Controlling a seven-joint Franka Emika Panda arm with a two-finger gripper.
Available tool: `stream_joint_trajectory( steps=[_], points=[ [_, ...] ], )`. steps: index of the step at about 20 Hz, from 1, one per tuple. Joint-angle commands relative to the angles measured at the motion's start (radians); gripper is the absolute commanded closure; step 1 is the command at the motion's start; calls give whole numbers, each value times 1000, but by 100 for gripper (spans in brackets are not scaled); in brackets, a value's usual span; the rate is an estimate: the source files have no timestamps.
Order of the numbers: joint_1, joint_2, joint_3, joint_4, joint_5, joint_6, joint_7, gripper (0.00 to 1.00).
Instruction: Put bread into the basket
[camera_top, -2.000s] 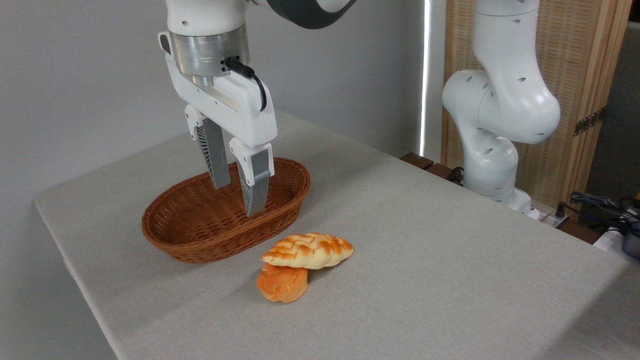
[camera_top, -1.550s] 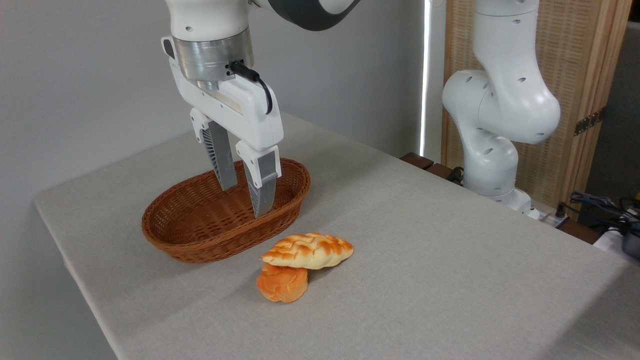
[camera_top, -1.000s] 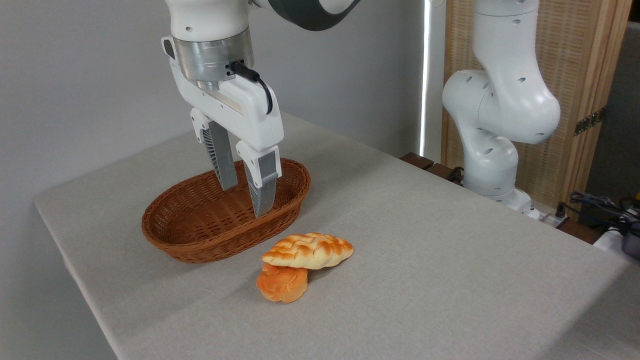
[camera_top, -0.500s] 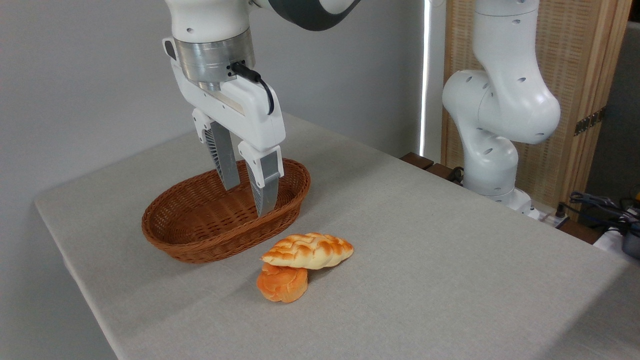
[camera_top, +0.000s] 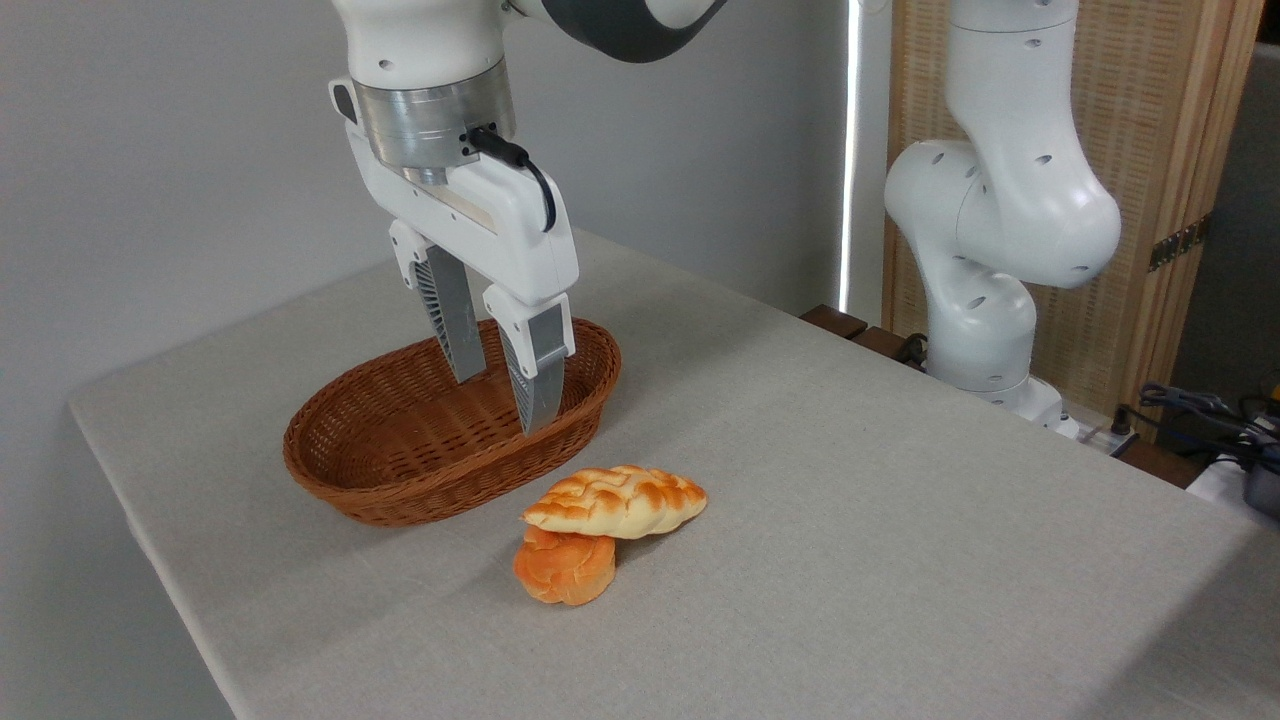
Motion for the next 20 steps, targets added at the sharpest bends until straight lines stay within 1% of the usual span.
stream_joint_trajectory(
  steps=[1,20],
  points=[
    [-1,9,6,19,12,-25,20,0],
    [-7,8,-5,-3,12,-22,20,0]
  ],
)
